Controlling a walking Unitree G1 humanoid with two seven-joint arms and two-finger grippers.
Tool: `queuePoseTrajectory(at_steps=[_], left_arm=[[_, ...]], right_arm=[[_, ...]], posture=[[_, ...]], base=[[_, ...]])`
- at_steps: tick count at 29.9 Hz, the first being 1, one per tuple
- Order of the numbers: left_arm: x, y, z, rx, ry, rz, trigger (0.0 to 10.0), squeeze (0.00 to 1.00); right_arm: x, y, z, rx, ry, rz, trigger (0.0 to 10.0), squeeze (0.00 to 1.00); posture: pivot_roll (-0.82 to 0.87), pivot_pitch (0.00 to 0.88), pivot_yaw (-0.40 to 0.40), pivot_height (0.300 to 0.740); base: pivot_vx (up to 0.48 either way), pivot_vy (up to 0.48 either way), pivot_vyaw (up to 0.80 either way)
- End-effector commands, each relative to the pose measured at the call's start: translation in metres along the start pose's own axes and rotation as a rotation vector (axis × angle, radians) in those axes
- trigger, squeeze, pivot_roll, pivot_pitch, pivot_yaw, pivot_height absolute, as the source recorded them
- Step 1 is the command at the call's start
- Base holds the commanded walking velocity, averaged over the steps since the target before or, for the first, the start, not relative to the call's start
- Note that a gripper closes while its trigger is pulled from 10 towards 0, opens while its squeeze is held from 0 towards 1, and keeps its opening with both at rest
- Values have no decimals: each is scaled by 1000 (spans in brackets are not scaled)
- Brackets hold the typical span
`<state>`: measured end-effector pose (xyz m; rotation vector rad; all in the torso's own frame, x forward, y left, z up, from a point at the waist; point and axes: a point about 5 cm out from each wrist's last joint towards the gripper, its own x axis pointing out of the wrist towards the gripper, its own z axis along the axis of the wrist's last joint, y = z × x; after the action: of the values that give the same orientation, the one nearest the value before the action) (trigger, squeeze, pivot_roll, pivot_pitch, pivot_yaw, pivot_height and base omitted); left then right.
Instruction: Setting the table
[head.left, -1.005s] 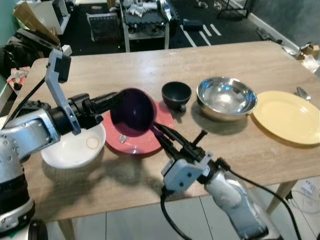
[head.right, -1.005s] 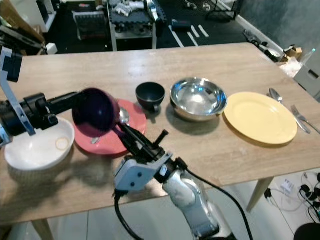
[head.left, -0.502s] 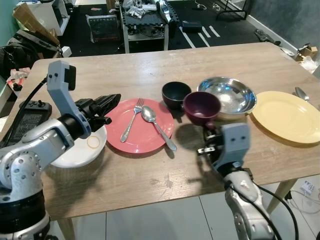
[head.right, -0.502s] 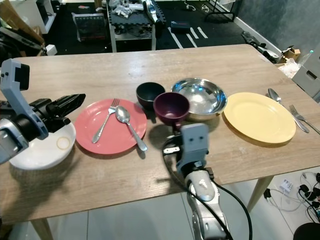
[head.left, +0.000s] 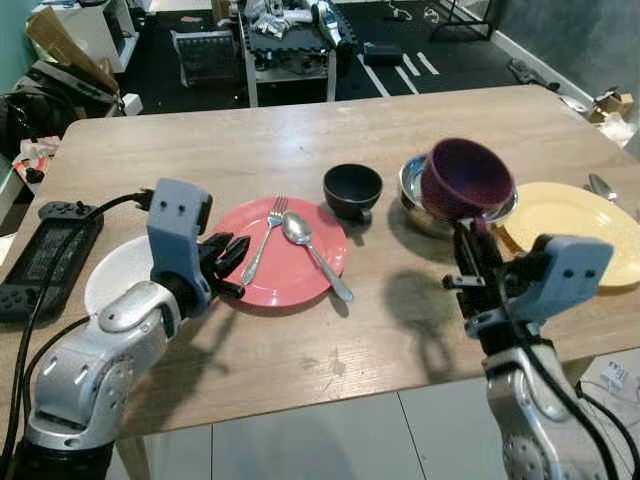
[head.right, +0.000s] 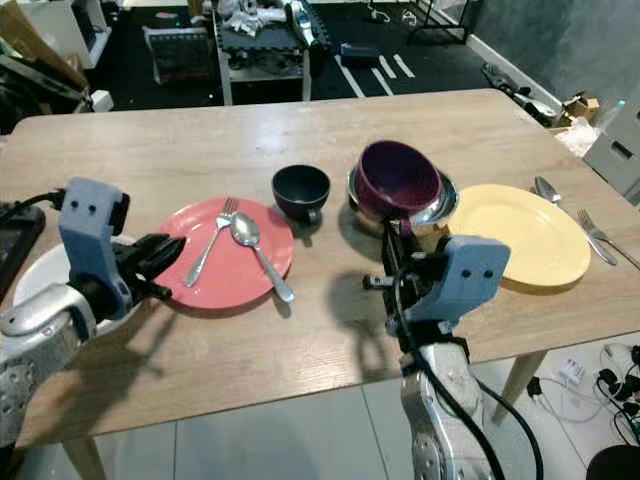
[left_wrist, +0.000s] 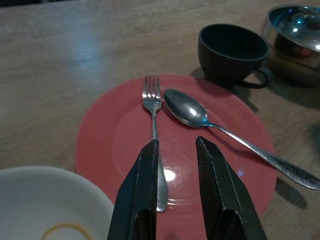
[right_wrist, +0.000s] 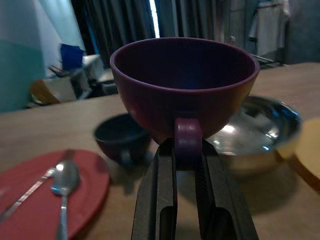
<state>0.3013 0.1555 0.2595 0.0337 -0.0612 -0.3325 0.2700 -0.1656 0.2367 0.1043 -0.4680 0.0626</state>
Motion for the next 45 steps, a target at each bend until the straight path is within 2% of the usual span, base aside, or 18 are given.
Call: queuePoseTrajectory(at_steps=[1,2,4,6,13,18,30,36,45], left_arm=[[-2,-3,0,47,-32,7,10000,0],[-2,-3,0,47,-32,7,10000,0],[0,-5,0,76,-94,37,10000,0],[0,-7,-1,76,-113,43,10000,0],[8,-18,-1,153,-174,26,10000,0],[17,-15,-1,159,-180,53,10000,0],[24,-18,-3,189,-213,51,10000,0],[33,-16,1,196,-242,48,10000,0],[37,-21,-9,188,-223,31,10000,0]], right_arm=[[-8,-2,-3,-53,4,-5,10000,0],[-8,-2,-3,-53,4,-5,10000,0],[-20,-4,-16,-84,61,-23,10000,0],[-20,-8,-18,-85,69,-53,10000,0],[-10,-23,-22,-115,89,-136,10000,0],[-6,-29,-27,-113,108,-174,10000,0],[-10,-32,-38,-81,133,-222,10000,0],[0,-30,-38,-94,104,-207,10000,0],[0,-31,-41,-101,113,-200,10000,0]], posture=[[77,171,85,740],[77,171,85,740],[76,162,77,740],[69,155,77,740],[61,139,72,740],[61,134,74,740],[55,98,93,740],[52,64,94,740],[38,49,88,740]], base=[[0,0,0],[0,0,0],[0,0,0],[0,0,0],[0,0,0],[0,0,0],[0,0,-800],[0,0,-800],[0,0,-800]])
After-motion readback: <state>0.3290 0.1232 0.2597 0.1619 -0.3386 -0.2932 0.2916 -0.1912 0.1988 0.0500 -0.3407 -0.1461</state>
